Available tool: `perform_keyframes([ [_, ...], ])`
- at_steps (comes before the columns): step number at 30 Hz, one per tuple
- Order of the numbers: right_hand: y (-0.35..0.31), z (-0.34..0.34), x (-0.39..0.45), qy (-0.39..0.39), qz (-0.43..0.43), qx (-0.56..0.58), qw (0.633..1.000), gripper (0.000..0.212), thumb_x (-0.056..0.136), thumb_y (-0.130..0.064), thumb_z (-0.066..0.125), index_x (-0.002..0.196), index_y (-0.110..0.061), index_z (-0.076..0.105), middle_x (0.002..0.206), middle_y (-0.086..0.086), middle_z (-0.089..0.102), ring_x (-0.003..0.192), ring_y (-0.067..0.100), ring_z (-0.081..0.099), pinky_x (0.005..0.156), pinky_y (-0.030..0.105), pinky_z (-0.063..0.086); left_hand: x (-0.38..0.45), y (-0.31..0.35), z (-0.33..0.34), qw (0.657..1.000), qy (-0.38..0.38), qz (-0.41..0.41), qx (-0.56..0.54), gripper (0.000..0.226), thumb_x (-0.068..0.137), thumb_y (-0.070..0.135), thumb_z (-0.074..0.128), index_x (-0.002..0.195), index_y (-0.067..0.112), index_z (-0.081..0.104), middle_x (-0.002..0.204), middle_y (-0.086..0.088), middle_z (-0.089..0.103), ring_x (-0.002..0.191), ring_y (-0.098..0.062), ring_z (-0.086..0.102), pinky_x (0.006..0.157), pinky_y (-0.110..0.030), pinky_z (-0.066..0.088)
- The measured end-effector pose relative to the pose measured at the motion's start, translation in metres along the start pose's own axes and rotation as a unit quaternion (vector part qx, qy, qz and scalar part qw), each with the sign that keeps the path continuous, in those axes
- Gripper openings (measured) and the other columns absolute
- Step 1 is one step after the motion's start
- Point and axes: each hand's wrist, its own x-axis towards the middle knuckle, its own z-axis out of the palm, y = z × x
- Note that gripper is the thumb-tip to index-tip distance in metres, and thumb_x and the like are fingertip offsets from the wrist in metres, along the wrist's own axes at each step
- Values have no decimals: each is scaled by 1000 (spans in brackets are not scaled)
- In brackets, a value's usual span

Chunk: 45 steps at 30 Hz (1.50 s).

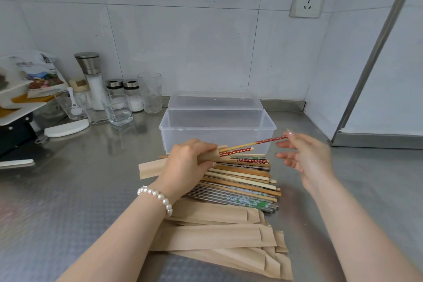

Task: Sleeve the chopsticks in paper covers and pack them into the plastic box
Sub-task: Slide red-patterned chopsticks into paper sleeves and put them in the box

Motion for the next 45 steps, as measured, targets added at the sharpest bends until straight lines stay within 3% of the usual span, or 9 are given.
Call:
perform_keyframes([
  [7,5,18,-15,-91,-72,-231,966,23,93,-30,50,83,-17,67,76,4,68,54,17,58,49,25,46,-1,-1,1,999,8,42,28,36,74,11,72,110,16,65,91,-2,65,83,-23,61,80,-44,49],
  [16,2,21,-23,-149,-62,-281,946,34,93,-29,50,68,-14,65,55,-4,58,42,4,50,44,18,42,1,1,0,994,20,90,65,36,69,8,75,103,14,68,82,-1,66,69,-23,62,69,-47,51],
  [22,3,26,-26,-195,-60,-241,949,26,96,-32,42,79,-28,61,73,4,66,52,12,52,43,17,42,0,3,-1,991,26,103,85,35,67,7,77,100,13,70,79,-3,66,66,-24,62,67,-45,51],
  [27,6,25,-25,-211,-86,-299,927,35,95,-29,46,72,-14,67,60,11,60,36,1,45,48,17,38,0,3,0,992,24,101,78,34,68,7,76,101,12,69,79,-3,66,65,-23,61,66,-43,51],
  [31,6,26,-26,-204,-58,-185,960,23,94,-18,49,84,-14,69,74,12,67,48,8,50,44,18,42,-1,4,1,993,23,94,65,37,69,8,75,105,13,68,82,-3,65,69,-23,61,69,-37,48],
  [36,4,31,-29,-163,-3,25,986,21,93,-5,47,93,-7,68,71,9,65,58,13,56,49,20,48,0,9,3,990,37,119,59,49,68,9,75,115,15,62,88,-1,65,75,-21,60,70,-37,47],
  [39,0,29,-27,-125,-21,99,987,21,94,-5,45,93,-1,66,71,9,64,59,13,58,52,20,51,1,12,1,986,99,121,63,58,72,19,70,126,20,48,110,-6,59,95,-23,56,81,-40,47],
  [43,-16,14,-11,2,-59,205,977,24,96,-8,43,83,-3,62,62,4,63,54,10,57,52,19,51,5,17,-15,966,237,84,53,60,76,34,58,130,17,37,128,-11,44,117,-18,38,96,-31,27],
  [45,-26,10,0,48,-73,209,974,24,97,-7,44,80,-5,61,59,2,62,54,12,55,51,18,50,7,11,-19,967,235,49,83,62,76,39,55,131,18,35,133,-8,40,121,-19,35,99,-34,23],
])
